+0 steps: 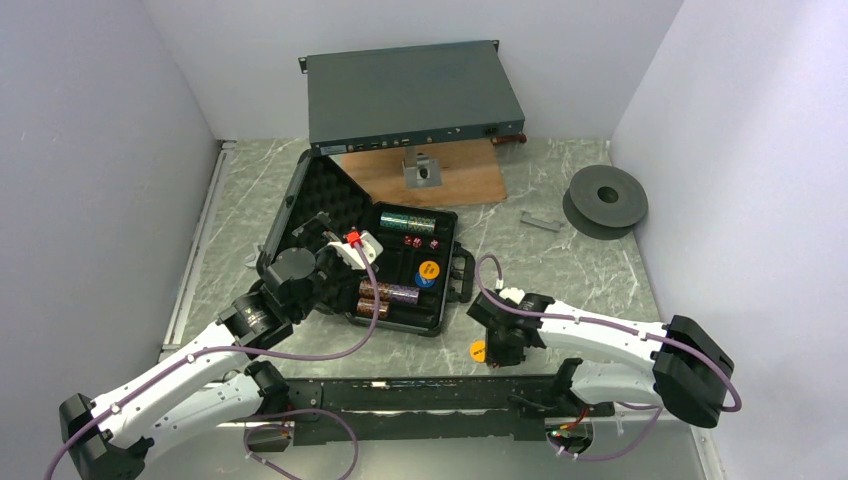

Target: Pack up texas hold em set

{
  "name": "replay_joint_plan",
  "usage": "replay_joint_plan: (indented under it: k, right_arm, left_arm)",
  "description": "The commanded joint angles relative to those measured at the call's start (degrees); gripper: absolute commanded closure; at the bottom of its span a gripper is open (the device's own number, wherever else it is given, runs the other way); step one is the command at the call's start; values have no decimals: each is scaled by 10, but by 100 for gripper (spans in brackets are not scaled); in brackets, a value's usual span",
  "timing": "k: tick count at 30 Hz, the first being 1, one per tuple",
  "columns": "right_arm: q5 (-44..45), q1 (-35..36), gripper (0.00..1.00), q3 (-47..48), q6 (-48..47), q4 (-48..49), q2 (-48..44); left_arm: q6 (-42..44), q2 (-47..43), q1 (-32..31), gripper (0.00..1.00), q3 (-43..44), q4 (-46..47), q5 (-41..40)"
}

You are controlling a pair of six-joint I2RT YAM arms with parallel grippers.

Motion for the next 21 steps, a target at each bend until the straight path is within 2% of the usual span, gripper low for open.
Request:
replay_joint_plan:
  k: [1, 12, 14, 21]
  right_arm:
    - [15, 4, 76, 0, 5, 13, 3]
    - [26, 4, 92, 19, -5, -9, 4]
    - [29, 4, 100, 23, -5, -13, 4]
    - [48, 4, 100, 59, -12, -35, -7]
  left_arm:
    - [-1, -2, -1, 1, 10, 8, 8]
    - [0, -3, -1, 1, 11, 7, 11]
    - [-1, -4, -1, 1, 12, 5, 11]
    - [1, -10, -1, 1, 11, 3, 23]
